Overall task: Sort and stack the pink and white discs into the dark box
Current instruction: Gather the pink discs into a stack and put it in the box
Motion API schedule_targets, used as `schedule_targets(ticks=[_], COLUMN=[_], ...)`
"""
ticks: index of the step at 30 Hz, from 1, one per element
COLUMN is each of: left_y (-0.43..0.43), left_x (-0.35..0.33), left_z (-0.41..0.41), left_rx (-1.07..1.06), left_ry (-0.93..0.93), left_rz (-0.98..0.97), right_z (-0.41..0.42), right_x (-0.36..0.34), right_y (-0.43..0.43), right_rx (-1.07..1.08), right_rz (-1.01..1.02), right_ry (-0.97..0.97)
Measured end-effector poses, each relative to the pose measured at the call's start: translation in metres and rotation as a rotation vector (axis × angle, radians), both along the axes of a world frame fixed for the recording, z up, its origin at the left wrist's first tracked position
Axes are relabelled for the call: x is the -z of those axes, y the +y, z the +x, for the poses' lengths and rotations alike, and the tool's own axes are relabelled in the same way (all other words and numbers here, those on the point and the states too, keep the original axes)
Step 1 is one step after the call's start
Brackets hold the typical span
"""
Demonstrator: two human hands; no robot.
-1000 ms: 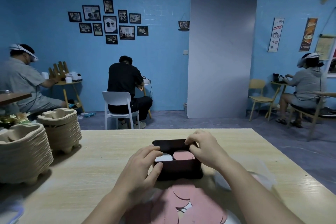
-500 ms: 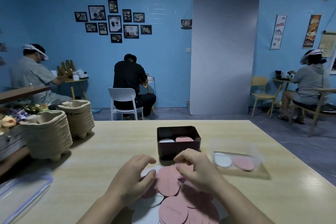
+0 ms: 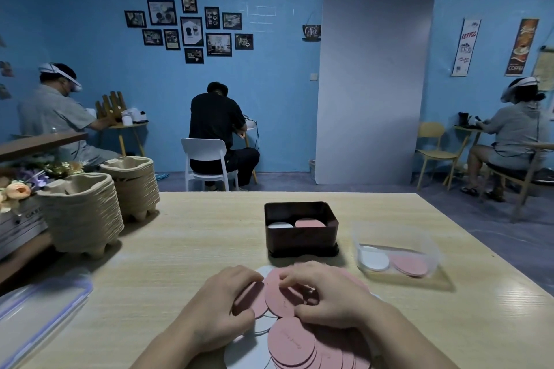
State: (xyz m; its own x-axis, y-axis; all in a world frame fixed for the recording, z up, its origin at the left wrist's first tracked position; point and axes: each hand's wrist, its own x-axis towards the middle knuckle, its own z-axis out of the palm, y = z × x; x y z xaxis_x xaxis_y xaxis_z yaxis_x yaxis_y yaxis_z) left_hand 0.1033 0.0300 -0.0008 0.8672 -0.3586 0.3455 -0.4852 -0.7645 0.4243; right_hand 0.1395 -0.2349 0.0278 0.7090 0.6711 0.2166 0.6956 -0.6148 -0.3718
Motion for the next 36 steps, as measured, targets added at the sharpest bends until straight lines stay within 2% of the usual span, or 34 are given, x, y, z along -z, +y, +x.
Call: schedule_targets(ticks=[7,17,26,36], left_y=[-0.001,-0.002,-0.028,-0.031], left_x=[0.000,0.001,-0.011,0.001], left_z=[-0.003,-0.007,0.006,0.017], left_rx=[-0.015,-0.132,-0.027,0.049], left_ry=[-0.018,-0.114,-0.196,-0.180], left_rz=[0.001,-0.125,0.008,-0.079], right_z=[0.002,0.006,0.012,0.008], right_x=[0.001,0.014,0.025,0.029], right_y=[-0.002,-0.009,-0.006,-0.006], right_rx=[-0.008,0.110,0.083,0.030], right_rz=[0.007,0.284,0.222,0.266], right_ry=[0.032,-0.042,-0.148,-0.178])
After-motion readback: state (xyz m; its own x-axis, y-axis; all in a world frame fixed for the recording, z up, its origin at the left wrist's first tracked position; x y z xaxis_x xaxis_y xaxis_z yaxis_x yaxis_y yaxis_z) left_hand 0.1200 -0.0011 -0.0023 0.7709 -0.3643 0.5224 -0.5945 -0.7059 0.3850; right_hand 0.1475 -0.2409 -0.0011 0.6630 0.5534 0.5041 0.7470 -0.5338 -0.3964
